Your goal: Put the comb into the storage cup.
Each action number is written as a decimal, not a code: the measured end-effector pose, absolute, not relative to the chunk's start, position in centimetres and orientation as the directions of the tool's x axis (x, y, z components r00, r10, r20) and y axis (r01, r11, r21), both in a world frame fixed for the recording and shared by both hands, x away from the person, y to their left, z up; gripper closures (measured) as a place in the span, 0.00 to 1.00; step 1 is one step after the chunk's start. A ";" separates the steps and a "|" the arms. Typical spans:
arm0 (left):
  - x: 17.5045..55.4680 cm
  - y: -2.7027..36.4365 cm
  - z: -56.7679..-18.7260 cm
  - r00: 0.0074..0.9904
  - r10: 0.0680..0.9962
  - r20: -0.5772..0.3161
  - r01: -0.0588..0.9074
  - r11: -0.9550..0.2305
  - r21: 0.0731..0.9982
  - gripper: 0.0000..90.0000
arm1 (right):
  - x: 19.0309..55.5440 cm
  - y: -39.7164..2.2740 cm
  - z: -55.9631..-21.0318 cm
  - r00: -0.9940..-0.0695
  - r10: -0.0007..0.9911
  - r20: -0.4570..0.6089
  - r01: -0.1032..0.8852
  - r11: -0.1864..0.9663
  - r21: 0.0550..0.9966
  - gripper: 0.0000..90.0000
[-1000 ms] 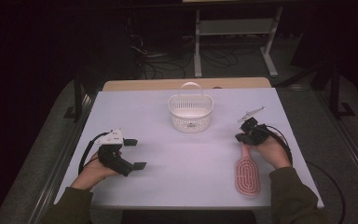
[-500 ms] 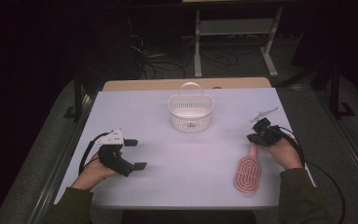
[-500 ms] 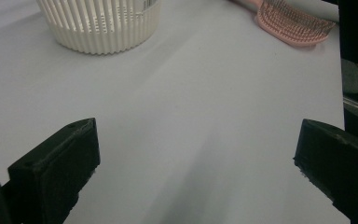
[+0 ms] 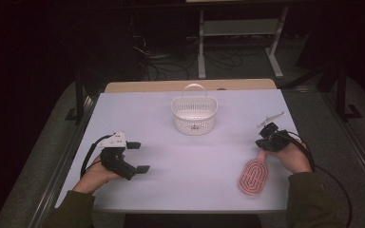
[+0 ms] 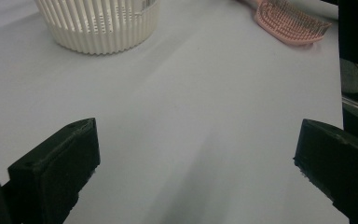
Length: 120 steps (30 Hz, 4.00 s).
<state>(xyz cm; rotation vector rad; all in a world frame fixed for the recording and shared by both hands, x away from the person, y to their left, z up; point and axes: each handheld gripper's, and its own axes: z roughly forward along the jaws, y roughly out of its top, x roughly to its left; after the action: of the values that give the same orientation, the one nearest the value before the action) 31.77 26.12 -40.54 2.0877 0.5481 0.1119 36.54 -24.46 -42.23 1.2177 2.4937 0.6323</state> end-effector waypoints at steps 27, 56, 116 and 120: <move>31.7 26.0 -40.5 0.898 0.421 -0.132 0.337 -0.461 0.821 0.00 | 32.8 -28.1 -42.5 -0.573 0.820 -0.019 0.717 0.512 0.473 0.99; 31.6 25.7 -40.5 0.902 0.411 -0.133 0.333 -0.464 0.821 0.00 | 28.1 -29.2 -42.3 -0.590 0.807 0.022 0.721 0.514 0.465 0.99; 31.6 25.4 -40.7 0.906 0.400 -0.135 0.331 -0.474 0.816 0.00 | 27.0 -25.7 -39.8 -0.682 0.722 0.116 0.535 0.384 0.753 0.25; 31.5 25.4 -40.7 0.906 0.400 -0.138 0.333 -0.473 0.816 0.00 | 27.3 -24.5 -39.7 -0.714 0.691 0.109 0.505 0.401 0.764 0.16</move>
<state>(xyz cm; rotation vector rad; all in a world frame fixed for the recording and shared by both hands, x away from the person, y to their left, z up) 31.55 25.38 -40.72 2.1045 0.5249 0.0879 27.33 -24.49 -39.65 1.0573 2.4327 1.2072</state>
